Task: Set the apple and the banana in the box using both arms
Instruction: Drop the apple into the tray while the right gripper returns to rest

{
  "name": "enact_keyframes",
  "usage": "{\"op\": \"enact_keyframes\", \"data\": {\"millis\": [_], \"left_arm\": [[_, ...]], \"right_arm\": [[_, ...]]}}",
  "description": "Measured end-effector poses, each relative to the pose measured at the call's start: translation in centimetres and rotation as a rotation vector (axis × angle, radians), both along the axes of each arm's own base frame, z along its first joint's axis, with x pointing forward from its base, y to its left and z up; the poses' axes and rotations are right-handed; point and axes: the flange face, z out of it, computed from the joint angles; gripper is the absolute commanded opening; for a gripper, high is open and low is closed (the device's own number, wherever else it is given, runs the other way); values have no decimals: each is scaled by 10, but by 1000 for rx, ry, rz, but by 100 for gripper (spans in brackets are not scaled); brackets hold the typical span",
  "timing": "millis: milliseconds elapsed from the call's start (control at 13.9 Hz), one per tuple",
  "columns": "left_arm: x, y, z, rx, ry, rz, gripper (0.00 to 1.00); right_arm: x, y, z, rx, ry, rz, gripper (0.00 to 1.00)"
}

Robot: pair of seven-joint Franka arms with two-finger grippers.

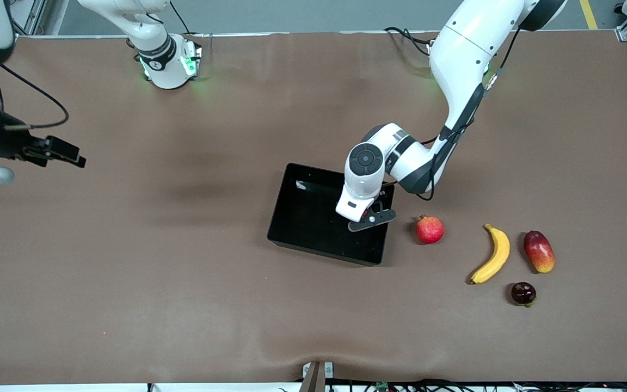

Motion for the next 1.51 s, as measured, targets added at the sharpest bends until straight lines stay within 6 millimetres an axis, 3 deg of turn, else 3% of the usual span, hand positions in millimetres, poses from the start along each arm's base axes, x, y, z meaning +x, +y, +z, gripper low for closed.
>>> {"op": "enact_keyframes", "data": {"millis": [216,360,576,719,863,1007,1223,1511], "left_arm": [[1,-2,2,-5,-5,15,100],[7,-5,21,-14,-25,19,100],[21,4,93,17,-49,44,100],[36,27,145,45,-55,51,100],[60,68,175,68,-42,11,100],[91,129,180,78,-21,-58,100],[124,217,165,85,28,-162,100],[149,297,123,63,80,-332,100]], "right_arm": [[-7,5,27,2,20,19,100],[-11,9,39,-12,34,34,100],[-18,28,55,-94,30,85,100],[-23,34,69,-108,23,95,100],[-23,26,80,-108,-2,77,100],[-21,14,83,-107,-21,54,100],[-22,11,83,-107,-17,26,100],[-23,19,80,-88,5,-22,100]]}}
